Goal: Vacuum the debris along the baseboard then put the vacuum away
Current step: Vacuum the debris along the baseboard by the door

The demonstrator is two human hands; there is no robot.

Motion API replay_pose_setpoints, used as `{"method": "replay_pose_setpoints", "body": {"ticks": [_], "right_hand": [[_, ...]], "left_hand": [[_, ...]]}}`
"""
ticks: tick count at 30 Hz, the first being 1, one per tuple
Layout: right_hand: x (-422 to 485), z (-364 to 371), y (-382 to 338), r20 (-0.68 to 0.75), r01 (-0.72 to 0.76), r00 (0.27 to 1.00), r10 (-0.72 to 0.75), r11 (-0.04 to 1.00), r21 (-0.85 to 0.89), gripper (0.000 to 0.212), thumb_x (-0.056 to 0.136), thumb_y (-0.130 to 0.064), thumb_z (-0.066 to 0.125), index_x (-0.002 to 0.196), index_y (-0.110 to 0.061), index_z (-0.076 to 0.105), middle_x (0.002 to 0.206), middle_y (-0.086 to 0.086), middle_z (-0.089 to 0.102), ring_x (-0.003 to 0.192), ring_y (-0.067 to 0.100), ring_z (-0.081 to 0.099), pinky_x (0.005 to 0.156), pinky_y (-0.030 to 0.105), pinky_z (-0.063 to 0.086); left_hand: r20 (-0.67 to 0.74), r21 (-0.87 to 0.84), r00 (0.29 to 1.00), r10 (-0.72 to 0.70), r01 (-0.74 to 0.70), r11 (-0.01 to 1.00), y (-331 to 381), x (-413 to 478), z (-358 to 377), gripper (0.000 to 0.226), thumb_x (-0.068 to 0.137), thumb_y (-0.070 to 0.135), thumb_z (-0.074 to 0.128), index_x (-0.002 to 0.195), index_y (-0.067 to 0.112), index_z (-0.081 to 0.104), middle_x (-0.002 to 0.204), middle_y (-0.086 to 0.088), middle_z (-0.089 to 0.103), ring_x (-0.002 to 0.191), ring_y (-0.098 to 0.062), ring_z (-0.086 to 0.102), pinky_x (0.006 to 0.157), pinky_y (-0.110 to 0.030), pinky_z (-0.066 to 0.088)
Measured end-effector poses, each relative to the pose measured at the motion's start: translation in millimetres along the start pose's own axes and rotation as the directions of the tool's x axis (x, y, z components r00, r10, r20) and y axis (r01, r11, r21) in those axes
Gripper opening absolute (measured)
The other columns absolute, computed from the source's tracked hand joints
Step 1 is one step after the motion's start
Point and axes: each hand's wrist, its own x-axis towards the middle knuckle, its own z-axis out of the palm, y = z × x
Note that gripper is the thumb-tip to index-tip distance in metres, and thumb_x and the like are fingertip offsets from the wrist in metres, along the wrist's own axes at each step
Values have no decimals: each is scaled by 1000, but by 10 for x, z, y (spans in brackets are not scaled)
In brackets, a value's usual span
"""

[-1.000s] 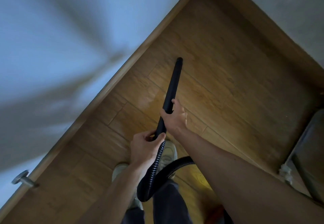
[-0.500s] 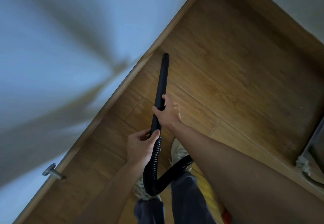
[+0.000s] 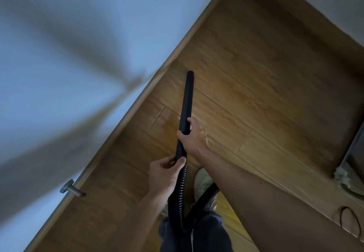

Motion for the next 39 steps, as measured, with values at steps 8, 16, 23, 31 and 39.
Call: {"method": "replay_pose_setpoints", "body": {"ticks": [8,16,23,31,39], "right_hand": [[-189,125,174,-8,19,1000,-19,999,-35,34,87,-18,67,118,-17,51,91,-5,58,84,18,62,73,41,58],[-260,435,-17,156,103,983,-95,994,-44,45,90,-20,65,131,-18,47,104,-6,55,93,15,59,78,32,53],[-449,477,152,161,142,979,-129,987,-71,40,90,-16,65,127,-12,50,104,-4,54,90,14,55,84,37,54],[-877,330,628,140,110,986,-96,989,-100,43,88,-19,66,128,-13,50,107,3,60,89,16,58,80,34,53],[-1276,523,934,192,123,976,-104,988,-93,40,89,-16,66,125,-9,51,106,6,60,91,21,61,82,37,55]], "left_hand": [[3,-7,1000,-12,12,1000,-244,-147,-76,14,81,20,79,67,15,77,73,-20,72,62,-25,64,63,-37,52],[-83,-91,996,-16,8,996,-352,-184,-353,16,83,17,76,69,10,74,76,-19,73,58,-16,64,54,-23,51],[-100,-100,995,-8,-2,995,-614,-305,-319,24,82,16,77,59,20,71,61,-3,71,54,-12,64,50,-19,51],[-108,-21,994,17,-19,1000,-1144,-570,-113,16,79,19,79,64,14,76,66,-12,73,59,-20,67,54,-24,50],[-167,-29,986,29,-35,999,-1697,-770,-215,24,82,16,76,59,9,72,52,-2,67,51,-10,61,47,-16,43]]}}
